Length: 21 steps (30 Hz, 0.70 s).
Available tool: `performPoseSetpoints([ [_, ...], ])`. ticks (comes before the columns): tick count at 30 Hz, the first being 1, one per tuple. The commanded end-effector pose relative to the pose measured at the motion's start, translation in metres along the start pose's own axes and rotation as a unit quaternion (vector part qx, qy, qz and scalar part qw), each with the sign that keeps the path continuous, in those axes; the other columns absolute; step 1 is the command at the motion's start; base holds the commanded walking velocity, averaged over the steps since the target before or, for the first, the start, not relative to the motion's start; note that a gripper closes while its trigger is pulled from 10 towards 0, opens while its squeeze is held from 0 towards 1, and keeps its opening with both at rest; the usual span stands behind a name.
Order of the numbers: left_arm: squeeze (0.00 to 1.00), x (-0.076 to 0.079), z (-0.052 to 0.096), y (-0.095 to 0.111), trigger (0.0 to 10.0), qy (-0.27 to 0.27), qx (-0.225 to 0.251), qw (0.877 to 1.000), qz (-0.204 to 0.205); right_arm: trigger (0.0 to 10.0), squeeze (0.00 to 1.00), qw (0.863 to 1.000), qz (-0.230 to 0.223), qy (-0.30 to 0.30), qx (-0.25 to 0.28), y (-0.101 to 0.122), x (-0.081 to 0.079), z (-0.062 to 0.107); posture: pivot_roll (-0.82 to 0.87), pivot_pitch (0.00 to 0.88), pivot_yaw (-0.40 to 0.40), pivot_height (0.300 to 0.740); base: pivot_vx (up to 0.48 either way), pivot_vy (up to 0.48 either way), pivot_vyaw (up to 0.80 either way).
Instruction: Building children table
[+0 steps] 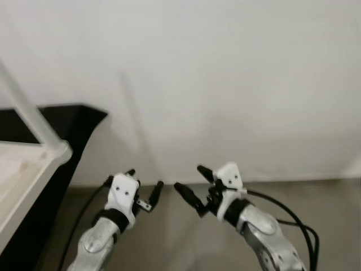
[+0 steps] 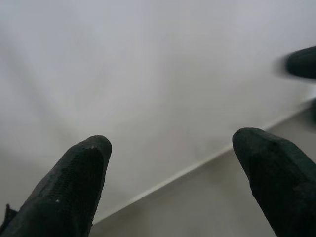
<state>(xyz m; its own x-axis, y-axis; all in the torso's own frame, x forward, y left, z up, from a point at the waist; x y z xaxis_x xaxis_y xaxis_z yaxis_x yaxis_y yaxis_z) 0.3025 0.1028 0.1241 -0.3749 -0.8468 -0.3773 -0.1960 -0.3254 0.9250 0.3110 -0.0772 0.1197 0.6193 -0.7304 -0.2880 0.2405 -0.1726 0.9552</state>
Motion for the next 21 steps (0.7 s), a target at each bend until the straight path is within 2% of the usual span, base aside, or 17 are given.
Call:
performPoseSetpoints([
  [1,0.00,-0.006,0.006,-0.005,10.0,0.010,-0.010,1.000,-0.001,10.0,0.00,0.999,0.003,0.032,-0.011,-0.005,-0.014,-0.003,-0.04,0.160,0.013,0.740,0.322,0.000,0.80],
  [13,0.00,-0.009,0.006,-0.005,10.0,0.024,-0.017,1.000,-0.007,10.0,0.00,0.996,0.035,0.073,-0.030,-0.008,-0.023,-0.003,-0.03,0.165,0.008,0.740,0.000,0.000,0.80],
  [21,0.00,-0.024,0.016,-0.010,10.0,0.088,-0.037,0.995,-0.016,10.0,0.00,0.990,0.089,0.094,-0.054,-0.015,-0.026,-0.004,-0.04,0.150,-0.033,0.740,0.000,0.000,0.80],
])
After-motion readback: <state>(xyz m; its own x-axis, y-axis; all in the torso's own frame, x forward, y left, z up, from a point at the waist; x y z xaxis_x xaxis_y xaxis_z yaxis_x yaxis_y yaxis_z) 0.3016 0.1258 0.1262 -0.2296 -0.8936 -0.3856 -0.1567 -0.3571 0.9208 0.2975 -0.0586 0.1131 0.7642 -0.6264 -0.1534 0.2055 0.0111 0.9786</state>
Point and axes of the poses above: a point about 5 cm out from each wrist's last joint towards the gripper, its own z axis pointing back from the gripper into the wrist, its own y axis along the axis of the wrist's last joint, x = y × z, the point moved 6 cm from there along -z, pointing out of the wrist towards the gripper, and after that the axes turned 15 degrees about -z, right-handed, at the moved point
